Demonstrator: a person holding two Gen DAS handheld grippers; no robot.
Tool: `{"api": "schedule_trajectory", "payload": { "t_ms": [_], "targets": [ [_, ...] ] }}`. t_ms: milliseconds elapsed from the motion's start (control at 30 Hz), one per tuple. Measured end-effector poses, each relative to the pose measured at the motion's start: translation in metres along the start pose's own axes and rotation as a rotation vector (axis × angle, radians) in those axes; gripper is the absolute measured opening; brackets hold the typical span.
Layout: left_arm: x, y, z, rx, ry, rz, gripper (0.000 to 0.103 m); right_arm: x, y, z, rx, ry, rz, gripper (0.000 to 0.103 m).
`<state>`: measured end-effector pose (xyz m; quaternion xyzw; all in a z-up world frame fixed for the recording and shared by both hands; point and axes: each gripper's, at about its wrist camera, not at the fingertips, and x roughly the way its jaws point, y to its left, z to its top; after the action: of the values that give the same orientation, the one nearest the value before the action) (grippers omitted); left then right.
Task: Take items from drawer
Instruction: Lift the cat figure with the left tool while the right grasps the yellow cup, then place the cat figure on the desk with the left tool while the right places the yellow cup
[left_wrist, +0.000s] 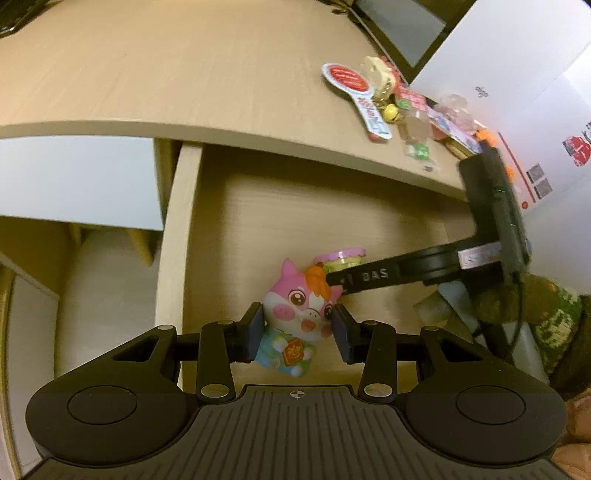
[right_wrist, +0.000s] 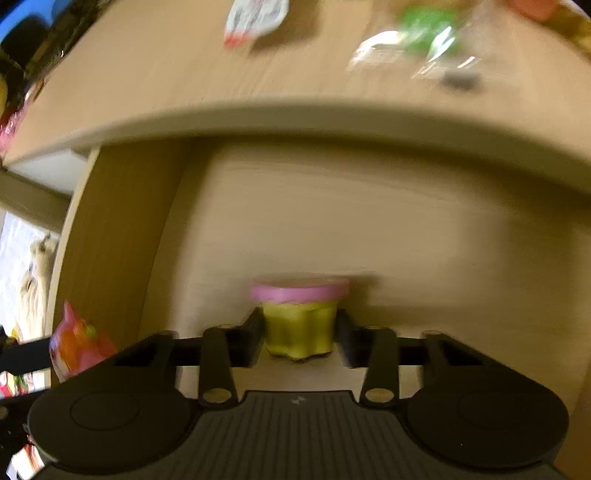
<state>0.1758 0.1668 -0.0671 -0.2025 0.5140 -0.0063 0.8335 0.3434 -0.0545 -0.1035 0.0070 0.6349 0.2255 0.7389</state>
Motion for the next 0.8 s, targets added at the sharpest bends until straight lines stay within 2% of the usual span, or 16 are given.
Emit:
{"api": "schedule_trajectory", "payload": {
  "t_ms": [167,333,433,567,633,700,800],
  "targets": [
    [0.007,-0.01,-0.003,0.044,0.035,-0.011,0.044,-0.033,0.005,-0.022,-0.013,-0.047,0.014,0.038],
    [0.003,-0.029,0.007,0.107,0.02,-0.052,0.044,-0.1,0.004,-0.038,0.024,-0.2,-0.005,0.038],
    [-0.015,-0.038,0.035,0.134,-0.069,-0.087,0.044,-0.144,0.004,-0.038,0.026,-0.334,-0.034,0.038],
    [-0.029,-0.046,0.083,0.18,-0.199,-0.05,0.044,-0.189,0.0,-0.038,0.008,-0.471,-0.102,0.038],
    [-0.023,-0.044,0.106,0.168,-0.249,-0.031,0.044,-0.199,-0.009,-0.035,0.003,-0.504,-0.126,0.038],
    [-0.006,-0.039,0.128,0.136,-0.256,-0.038,0.044,-0.2,-0.014,-0.033,0.013,-0.507,-0.135,0.038],
    [0.02,-0.032,0.146,0.089,-0.215,-0.044,0.045,-0.199,-0.022,-0.033,0.023,-0.485,-0.151,0.038]
  ]
}}
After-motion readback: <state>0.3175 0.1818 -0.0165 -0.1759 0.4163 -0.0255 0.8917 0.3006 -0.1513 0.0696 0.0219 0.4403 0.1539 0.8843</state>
